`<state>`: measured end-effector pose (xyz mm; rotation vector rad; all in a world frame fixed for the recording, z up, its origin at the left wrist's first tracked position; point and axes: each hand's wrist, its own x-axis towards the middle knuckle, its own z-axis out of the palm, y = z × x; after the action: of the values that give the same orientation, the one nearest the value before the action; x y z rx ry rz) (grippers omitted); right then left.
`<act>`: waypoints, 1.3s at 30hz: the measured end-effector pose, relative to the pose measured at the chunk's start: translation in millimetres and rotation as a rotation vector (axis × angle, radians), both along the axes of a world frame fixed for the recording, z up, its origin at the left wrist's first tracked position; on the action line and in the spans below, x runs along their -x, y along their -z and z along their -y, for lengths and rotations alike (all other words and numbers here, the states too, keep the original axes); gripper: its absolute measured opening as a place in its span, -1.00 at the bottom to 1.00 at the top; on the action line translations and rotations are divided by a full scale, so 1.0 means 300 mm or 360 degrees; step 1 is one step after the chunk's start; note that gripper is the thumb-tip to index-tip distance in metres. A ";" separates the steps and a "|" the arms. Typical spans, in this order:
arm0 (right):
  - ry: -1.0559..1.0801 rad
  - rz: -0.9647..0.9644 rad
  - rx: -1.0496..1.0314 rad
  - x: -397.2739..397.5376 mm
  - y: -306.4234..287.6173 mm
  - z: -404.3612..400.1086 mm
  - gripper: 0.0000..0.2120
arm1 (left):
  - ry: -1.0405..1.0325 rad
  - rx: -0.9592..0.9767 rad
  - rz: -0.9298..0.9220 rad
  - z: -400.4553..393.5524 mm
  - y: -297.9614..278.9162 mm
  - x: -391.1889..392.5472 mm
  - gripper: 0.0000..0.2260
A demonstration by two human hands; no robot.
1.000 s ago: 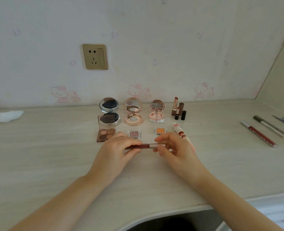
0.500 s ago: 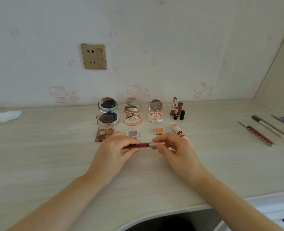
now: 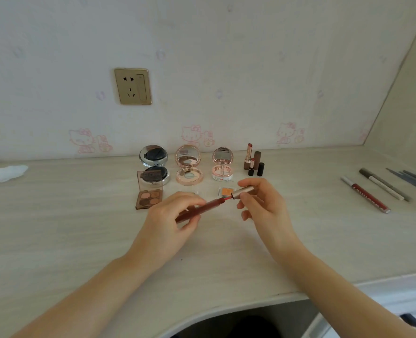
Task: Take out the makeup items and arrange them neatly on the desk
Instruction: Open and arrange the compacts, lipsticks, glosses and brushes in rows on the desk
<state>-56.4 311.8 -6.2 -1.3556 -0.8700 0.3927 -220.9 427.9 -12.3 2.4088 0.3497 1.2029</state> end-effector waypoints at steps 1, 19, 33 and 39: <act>0.0013 -0.0021 0.0011 -0.011 -0.009 0.003 -0.76 | 0.0032 -0.0002 0.0016 0.006 -0.003 -0.006 -0.73; 0.0219 -0.0115 0.0216 -0.357 -0.160 0.090 -0.81 | 0.0628 -0.0070 -0.0319 0.229 -0.023 -0.322 -0.69; 0.0237 0.0468 0.0884 -0.479 -0.057 -0.065 -0.85 | 0.0545 -0.0586 -0.0655 0.234 0.010 -0.460 -0.69; 0.0230 0.0665 0.1008 -0.487 -0.029 -0.136 -0.96 | 0.0471 -0.0682 -0.0726 0.203 0.014 -0.478 -0.68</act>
<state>89.5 352.7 2.6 -2.1258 -1.0235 0.2838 -77.4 366.9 -16.4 2.9667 -0.1552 0.6362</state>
